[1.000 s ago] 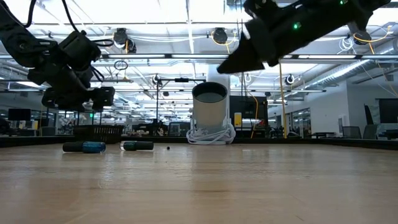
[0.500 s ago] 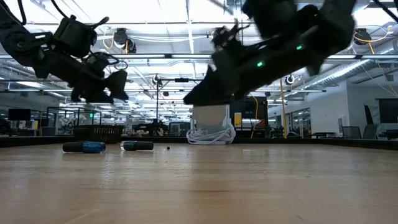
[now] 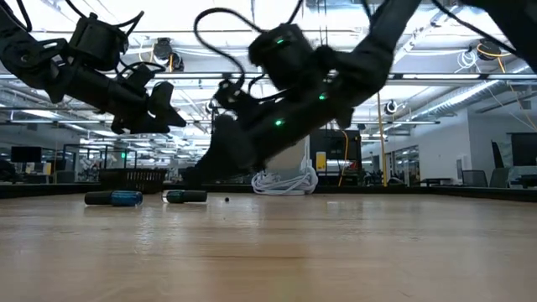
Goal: Pick & Place Nail Polish
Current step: Put the dark green nail polish bottle into the black bin
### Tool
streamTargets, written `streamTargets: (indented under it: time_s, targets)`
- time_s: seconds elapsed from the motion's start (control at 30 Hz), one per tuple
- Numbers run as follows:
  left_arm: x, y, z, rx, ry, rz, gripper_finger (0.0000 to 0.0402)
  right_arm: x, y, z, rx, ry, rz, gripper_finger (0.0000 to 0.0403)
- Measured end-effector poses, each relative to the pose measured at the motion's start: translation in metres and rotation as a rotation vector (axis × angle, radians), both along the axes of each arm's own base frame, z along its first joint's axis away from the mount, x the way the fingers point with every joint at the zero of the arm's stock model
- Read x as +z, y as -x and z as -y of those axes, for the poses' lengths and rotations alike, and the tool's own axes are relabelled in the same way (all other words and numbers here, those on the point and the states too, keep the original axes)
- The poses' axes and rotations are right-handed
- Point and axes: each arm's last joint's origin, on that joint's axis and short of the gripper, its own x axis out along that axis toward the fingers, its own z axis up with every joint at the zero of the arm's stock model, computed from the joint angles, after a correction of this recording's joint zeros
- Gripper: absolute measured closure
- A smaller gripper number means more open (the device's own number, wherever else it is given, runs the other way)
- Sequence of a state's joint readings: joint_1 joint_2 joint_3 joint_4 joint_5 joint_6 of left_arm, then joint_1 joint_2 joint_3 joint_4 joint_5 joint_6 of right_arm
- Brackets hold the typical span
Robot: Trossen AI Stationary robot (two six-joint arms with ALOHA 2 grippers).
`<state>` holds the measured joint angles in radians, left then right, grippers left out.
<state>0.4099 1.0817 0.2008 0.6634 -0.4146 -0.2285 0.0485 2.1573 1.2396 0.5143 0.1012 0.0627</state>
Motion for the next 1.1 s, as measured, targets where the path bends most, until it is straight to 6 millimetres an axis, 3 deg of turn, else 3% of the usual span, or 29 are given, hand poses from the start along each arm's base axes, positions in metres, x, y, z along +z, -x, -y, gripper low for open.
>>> streamTargets:
  time_s: [0.13,0.37,0.6,0.8,1.1]
  targets:
    - [0.0,0.0,0.001,-0.009,0.001,0.003,0.0144,-0.009,-0.012,0.01,-0.021,0.008,-0.058,0.0193]
    - [0.001,-0.001,0.001,-0.013,0.002,0.019,0.0144,-0.012,-0.011,0.026,-0.06,0.001,-0.099,0.0193]
    - [0.002,-0.001,0.001,-0.02,0.004,0.023,0.0144,-0.005,-0.013,0.029,-0.018,0.09,-0.062,0.0193]
    - [0.002,-0.001,0.001,-0.018,0.005,0.033,0.0144,-0.002,-0.014,0.043,-0.087,0.022,-0.032,0.0193]
    - [0.002,-0.001,0.001,-0.017,0.008,0.038,0.0144,-0.001,-0.016,0.029,-0.085,-0.025,-0.003,0.0193]
